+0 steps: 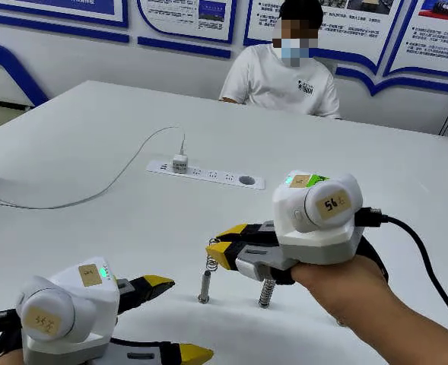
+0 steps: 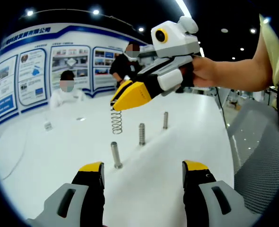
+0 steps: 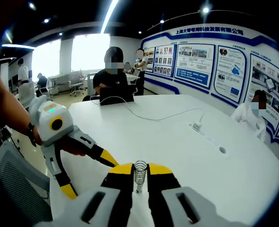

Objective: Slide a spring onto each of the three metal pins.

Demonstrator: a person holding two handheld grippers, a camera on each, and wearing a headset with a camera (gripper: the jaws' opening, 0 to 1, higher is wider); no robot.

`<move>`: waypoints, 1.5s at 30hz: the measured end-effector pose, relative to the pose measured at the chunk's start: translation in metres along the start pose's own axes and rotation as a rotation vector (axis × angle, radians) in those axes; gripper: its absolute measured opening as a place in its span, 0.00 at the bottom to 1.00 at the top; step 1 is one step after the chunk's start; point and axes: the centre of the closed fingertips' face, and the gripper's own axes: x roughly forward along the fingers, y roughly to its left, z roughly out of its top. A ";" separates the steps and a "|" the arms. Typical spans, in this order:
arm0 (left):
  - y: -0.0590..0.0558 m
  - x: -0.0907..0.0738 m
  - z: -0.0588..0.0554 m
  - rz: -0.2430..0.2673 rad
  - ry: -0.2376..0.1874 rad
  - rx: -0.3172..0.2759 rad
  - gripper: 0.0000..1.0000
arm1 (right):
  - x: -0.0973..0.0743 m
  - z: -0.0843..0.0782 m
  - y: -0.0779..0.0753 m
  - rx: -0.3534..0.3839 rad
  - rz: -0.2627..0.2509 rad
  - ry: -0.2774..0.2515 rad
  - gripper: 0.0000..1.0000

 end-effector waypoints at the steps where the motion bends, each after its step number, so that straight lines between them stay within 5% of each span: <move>1: 0.000 0.000 0.000 -0.001 -0.001 -0.001 0.68 | 0.001 0.000 0.000 0.001 -0.001 0.000 0.12; 45: 0.005 -0.001 -0.003 -0.001 -0.008 -0.019 0.66 | 0.022 -0.026 -0.004 0.051 0.016 0.041 0.12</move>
